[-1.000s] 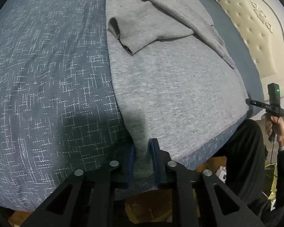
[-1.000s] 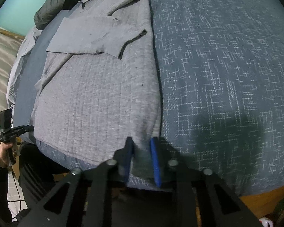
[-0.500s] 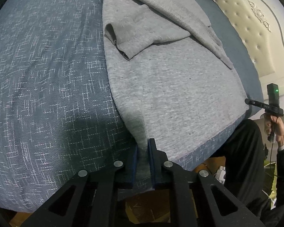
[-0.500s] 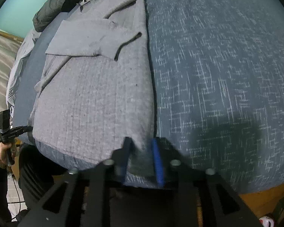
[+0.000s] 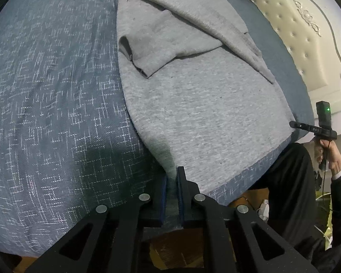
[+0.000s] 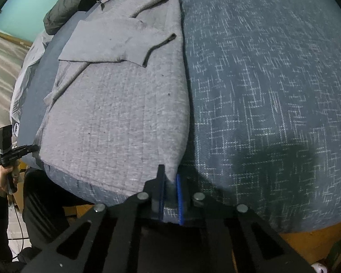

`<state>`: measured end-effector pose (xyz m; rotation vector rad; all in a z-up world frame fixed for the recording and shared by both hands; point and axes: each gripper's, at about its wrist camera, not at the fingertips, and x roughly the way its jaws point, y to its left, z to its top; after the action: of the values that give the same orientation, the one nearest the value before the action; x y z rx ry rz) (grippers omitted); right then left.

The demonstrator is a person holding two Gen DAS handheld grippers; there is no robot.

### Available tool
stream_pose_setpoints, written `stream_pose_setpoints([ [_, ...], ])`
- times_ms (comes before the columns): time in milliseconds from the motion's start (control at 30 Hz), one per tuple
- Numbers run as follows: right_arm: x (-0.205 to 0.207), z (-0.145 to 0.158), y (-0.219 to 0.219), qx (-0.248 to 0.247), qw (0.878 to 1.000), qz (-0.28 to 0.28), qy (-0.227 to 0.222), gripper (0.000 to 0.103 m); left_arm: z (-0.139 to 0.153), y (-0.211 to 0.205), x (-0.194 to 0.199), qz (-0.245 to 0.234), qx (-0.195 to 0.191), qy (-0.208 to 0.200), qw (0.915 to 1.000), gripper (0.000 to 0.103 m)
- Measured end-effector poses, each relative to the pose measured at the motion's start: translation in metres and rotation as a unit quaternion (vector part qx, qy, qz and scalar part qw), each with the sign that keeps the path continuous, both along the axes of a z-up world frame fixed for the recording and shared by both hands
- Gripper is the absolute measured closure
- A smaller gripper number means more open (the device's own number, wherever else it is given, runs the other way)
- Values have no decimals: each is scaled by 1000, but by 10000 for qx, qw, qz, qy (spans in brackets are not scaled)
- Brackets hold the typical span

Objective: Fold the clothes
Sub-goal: 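Lift the hem with both tools and fold it over toward the collar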

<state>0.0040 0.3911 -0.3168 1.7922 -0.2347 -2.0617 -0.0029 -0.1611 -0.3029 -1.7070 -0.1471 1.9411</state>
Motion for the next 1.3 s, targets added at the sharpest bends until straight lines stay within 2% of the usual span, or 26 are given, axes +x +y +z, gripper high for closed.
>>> stream_pose_setpoints([
  [233,0,21,8,-153,9998,26,153,97,6,9,-8,-6,99,91,9999,97],
  [500,-10,47,9,-407,9984,15,399,97,29,11,-23,47,321,312,9990,97],
  [600,-19,57,5,-432,9978,25,501,97,37,12,-32,61,296,412,9987,97],
  [933,-61,95,-8,-657,9939,-22,889,97,68,12,-74,311,536,650,9960,97],
  [1300,-139,121,-15,-841,9896,-196,1149,97,85,-2,-147,764,820,715,9911,97],
])
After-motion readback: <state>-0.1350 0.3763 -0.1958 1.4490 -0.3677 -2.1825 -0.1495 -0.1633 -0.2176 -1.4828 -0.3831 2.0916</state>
